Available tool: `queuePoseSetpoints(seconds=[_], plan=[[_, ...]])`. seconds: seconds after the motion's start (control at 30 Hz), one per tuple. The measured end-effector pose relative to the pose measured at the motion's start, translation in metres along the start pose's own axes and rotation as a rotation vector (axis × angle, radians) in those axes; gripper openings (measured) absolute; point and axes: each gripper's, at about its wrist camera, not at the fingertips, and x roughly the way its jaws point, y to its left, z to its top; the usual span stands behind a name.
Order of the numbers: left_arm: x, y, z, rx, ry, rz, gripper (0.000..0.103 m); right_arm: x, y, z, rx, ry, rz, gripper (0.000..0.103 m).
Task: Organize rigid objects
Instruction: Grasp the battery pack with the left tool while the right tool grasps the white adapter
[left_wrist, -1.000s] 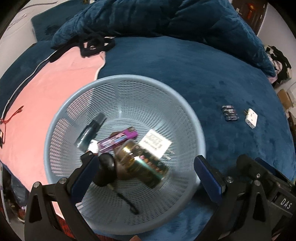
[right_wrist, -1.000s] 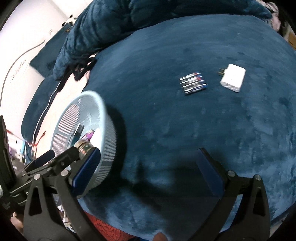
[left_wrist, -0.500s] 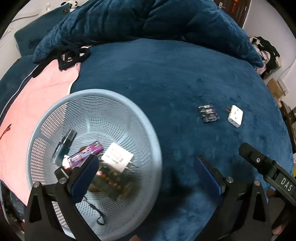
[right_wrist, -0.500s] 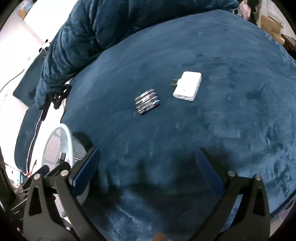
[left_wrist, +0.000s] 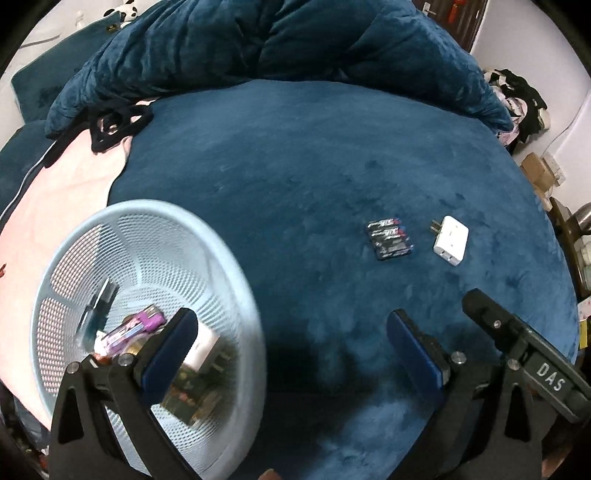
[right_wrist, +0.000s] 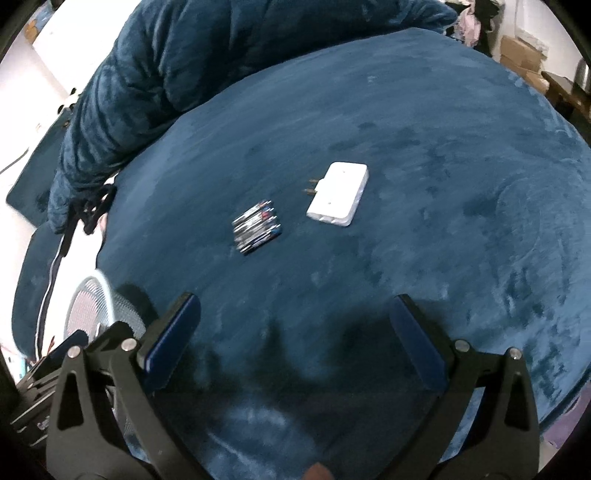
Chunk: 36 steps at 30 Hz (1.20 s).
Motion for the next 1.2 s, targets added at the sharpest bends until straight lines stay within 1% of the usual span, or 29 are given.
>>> queuePoseSetpoints(seconds=[0.13,0.3,0.5,0.57,0.7,0.77,0.9,0.97,1.03,1.1,1.17,1.2], plan=[[0.007,-0.008,0.009,0.002,-0.005,-0.020,0.102,0.003,-0.009,0.007,0.031,-0.022,-0.046,0.103],[0.021,-0.019,0.020,0.002,0.001,-0.047,0.102,0.006,-0.021,0.014,0.098,-0.045,-0.067,0.103],[0.036,-0.034,0.030,0.018,0.002,-0.068,0.102,0.020,-0.031,0.022,0.146,-0.043,-0.139,0.102],[0.039,-0.035,0.034,0.010,0.000,-0.075,0.102,0.026,-0.033,0.025,0.160,-0.044,-0.148,0.102],[0.051,-0.031,0.043,-0.013,0.013,-0.073,0.102,0.044,-0.031,0.040,0.142,-0.046,-0.159,0.102],[0.058,-0.029,0.047,-0.037,0.024,-0.074,0.102,0.054,-0.030,0.044,0.127,-0.029,-0.165,0.099],[0.072,-0.029,0.051,-0.064,0.032,-0.082,0.102,0.071,-0.028,0.049,0.122,0.001,-0.154,0.098],[0.078,-0.030,0.053,-0.066,0.031,-0.081,0.102,0.079,-0.025,0.054,0.095,0.008,-0.178,0.094],[0.083,-0.031,0.055,-0.073,0.028,-0.081,0.102,0.086,-0.025,0.057,0.089,0.014,-0.185,0.093],[0.088,-0.032,0.057,-0.078,0.034,-0.071,0.102,0.091,-0.025,0.059,0.084,0.014,-0.203,0.086],[0.092,-0.035,0.060,-0.066,0.033,-0.050,0.102,0.095,-0.023,0.060,0.060,0.022,-0.234,0.070],[0.094,-0.037,0.061,-0.060,0.033,-0.045,0.102,0.096,-0.022,0.059,0.045,0.018,-0.243,0.064]])
